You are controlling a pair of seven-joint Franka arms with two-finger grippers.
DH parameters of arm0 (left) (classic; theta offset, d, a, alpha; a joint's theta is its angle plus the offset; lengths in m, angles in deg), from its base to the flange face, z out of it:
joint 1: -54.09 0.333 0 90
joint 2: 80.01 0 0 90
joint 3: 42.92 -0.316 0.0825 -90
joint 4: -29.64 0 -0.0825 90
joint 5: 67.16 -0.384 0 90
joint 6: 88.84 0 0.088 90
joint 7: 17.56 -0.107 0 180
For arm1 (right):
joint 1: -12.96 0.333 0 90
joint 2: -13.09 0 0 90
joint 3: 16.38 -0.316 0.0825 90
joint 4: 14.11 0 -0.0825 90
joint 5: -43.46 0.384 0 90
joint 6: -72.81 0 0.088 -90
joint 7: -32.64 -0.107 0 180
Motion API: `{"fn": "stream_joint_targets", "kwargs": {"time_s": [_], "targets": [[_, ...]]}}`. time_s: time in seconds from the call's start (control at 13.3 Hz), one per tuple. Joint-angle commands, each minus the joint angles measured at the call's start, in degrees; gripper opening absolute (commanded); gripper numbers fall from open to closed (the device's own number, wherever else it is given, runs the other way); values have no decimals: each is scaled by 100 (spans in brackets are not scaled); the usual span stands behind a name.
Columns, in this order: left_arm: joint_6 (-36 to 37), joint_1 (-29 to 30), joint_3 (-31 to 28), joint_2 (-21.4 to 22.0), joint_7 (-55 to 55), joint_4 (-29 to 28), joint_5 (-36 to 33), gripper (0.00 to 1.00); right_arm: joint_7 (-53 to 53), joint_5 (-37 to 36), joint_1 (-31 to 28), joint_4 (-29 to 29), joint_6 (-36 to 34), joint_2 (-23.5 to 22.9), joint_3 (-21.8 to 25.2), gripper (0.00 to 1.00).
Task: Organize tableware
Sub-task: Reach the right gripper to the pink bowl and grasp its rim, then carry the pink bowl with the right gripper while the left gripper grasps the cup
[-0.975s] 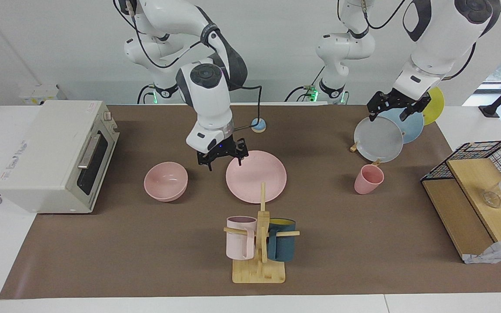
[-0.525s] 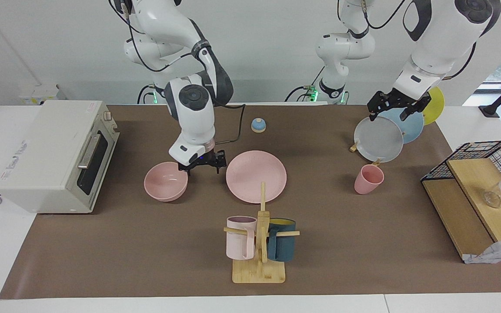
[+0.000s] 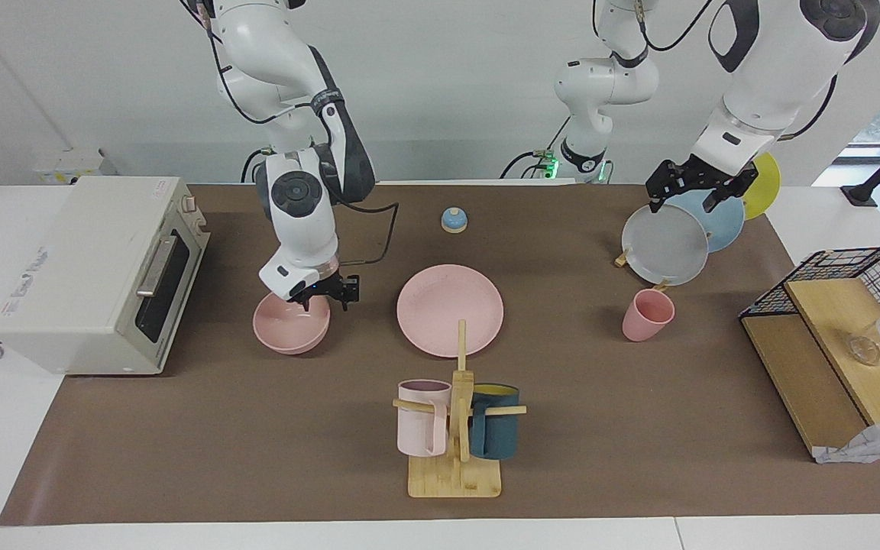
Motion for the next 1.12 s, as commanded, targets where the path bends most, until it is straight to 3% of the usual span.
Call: {"fn": "stream_joint_targets", "kwargs": {"time_s": [0.0,0.07,0.15,0.22,0.45,0.67,0.82,1.05], "targets": [[-2,44,28,113,37,-66,-95,100,62,-97,-83,556,345,324,-53,70],[-11,44,28,113,37,-74,-95,100,96,-97,-92,565,346,316,-45,56],[-46,44,28,113,72,-83,-95,100,262,-97,-83,557,346,316,-45,31],[-168,53,28,113,81,-118,-95,100,412,-97,-83,539,329,307,-45,0],[-1027,114,37,-18,72,-513,-86,100,413,-297,101,58,-82,219,-53,0],[-1477,114,37,-483,63,-505,-25,100,387,-387,530,-1319,-1171,-122,-80,0],[-1890,114,37,-860,72,-479,10,100,-40,-299,1030,-2558,-1866,-779,-80,0],[-2295,114,37,-1274,72,-453,81,100,-930,-308,1743,-4034,-2140,-1904,-272,0]]}}
